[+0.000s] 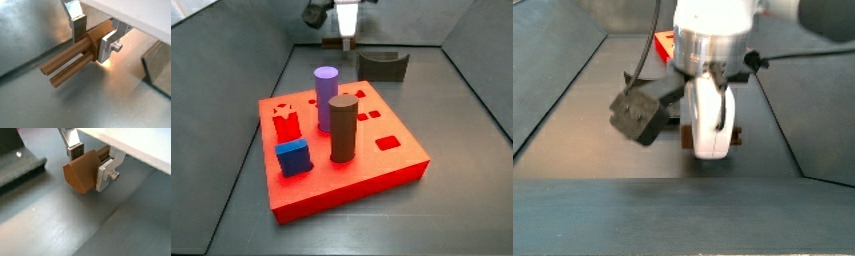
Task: Pick up the 3 prong object. Move up. Rotate the 3 prong object. Place the 3 prong object on the fixture. Regrasp the 3 prong object. Move to above the board. Insert the 3 prong object.
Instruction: Move up, then rotate the 3 prong object.
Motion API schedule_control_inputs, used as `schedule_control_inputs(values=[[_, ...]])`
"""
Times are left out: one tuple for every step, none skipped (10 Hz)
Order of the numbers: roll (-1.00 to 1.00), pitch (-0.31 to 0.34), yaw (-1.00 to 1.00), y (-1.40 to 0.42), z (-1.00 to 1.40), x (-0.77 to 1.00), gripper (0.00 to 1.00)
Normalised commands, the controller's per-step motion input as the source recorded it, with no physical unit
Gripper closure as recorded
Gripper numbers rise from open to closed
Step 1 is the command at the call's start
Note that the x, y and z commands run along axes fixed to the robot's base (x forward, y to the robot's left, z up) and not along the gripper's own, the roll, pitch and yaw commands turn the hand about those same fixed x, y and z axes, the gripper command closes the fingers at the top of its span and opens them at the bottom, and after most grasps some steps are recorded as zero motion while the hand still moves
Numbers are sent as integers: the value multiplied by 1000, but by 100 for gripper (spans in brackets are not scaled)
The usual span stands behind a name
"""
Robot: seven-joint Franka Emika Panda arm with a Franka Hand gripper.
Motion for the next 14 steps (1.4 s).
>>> schedule_control_inputs(values=[[26,94,-15,-19,414,-39,100],[46,109,-10,-11,226,-23,100],[0,0,0,-1000,661,-789,100],[20,-23,10,-1000,630,-783,100],[71,-48,24,-1000,689,-813,100],[113,-43,27,-883,628,-730,100],[167,-22,30,-659,460,-541,100],[185,-13,33,-549,372,-440,100],[185,2,36,-273,145,-182,100],[0,0,-1000,0,0,0,100],[-7,2,-1000,133,-95,94,100],[-13,1,-1000,117,-88,86,100],[-16,-1,-1000,71,-50,52,100],[-18,-2,-1000,49,-32,30,100]])
